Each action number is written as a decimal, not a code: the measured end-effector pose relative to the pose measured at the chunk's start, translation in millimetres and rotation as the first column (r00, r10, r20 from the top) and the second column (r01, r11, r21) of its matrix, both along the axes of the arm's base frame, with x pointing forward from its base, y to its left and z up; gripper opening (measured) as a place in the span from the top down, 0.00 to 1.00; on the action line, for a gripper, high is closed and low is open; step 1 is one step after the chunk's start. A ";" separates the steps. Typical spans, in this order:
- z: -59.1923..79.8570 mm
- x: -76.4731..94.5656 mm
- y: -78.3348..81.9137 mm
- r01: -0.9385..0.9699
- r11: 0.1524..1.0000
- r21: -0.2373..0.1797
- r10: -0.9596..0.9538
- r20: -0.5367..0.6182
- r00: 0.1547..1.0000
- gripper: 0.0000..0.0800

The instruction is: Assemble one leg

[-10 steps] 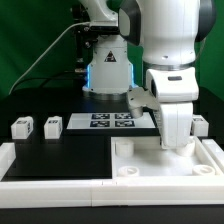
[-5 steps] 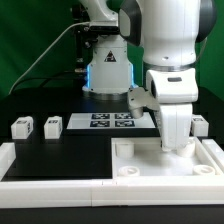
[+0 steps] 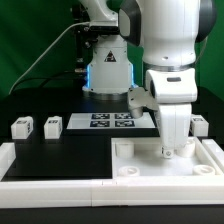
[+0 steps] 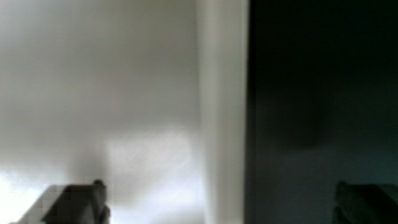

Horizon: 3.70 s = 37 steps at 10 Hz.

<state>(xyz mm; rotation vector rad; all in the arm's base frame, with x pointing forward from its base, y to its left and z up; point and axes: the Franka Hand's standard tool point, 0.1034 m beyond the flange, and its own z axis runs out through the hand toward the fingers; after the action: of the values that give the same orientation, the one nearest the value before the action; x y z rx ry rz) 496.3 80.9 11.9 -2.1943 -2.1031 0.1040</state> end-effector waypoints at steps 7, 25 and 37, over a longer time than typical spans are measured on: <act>45.3 -38.2 -8.5 0.093 0.995 -0.045 -0.092 0.027 0.995 0.19; 43.7 -70.4 70.0 0.985 0.099 -0.139 -0.991 0.080 0.111 0.19; 34.9 -82.7 86.8 0.776 0.095 -0.623 -0.982 0.069 0.175 0.19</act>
Offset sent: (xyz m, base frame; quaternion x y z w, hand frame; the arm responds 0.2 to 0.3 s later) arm -0.0233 -0.0113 0.0316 -0.0188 -0.0378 0.0174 0.9990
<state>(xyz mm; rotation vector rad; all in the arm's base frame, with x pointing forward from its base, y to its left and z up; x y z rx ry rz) 413.7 167.7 46.8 -2.9981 -0.1041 1.0078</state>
